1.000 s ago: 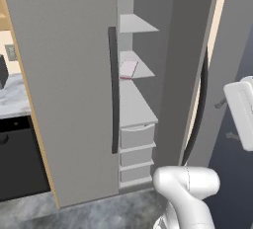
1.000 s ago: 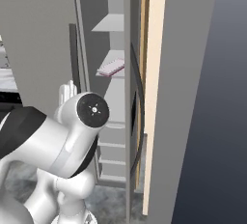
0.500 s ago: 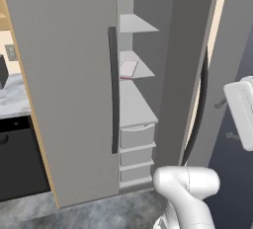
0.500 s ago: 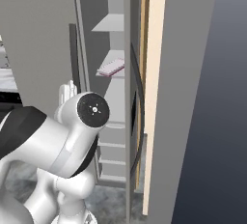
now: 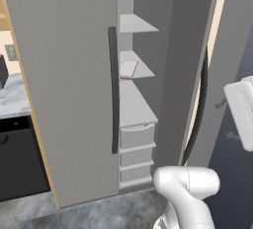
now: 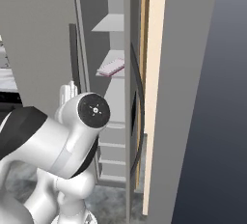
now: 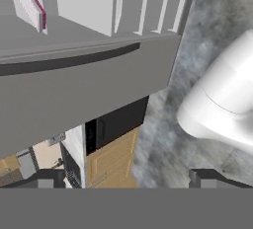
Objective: The ice cube tray has been filled with water. Take the tray and place it in the freezer to make ice. Close the freezer door after placing the tray.
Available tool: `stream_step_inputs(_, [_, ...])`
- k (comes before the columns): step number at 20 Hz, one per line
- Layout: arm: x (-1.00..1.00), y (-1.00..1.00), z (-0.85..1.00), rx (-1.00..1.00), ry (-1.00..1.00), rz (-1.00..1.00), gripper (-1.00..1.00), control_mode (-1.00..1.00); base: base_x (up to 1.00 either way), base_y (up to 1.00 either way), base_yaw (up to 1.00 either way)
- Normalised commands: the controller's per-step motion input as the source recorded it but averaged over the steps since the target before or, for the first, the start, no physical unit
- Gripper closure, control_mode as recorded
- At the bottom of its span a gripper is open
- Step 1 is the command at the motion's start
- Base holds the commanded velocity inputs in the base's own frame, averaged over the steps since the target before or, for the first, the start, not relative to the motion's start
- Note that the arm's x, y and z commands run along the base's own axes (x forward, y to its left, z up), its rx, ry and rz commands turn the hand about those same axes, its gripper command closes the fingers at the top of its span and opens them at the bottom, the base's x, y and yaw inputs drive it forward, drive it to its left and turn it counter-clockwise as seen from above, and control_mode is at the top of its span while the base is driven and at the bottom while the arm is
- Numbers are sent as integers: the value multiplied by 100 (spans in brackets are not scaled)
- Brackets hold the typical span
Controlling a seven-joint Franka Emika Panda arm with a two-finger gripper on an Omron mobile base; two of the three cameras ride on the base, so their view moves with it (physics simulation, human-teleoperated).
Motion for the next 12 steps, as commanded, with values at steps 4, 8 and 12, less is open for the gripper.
stream_step_inputs(4, [-1, -33, -18, 0, -5, 0, -100, -100, 0, 0, 0])
stream_step_inputs(8, [0, -45, -29, -1, -15, 0, -100, -100, 0, 0, 0])
stream_step_inputs(12, [0, -34, -30, -1, -20, 0, -100, -100, 0, 0, 0])
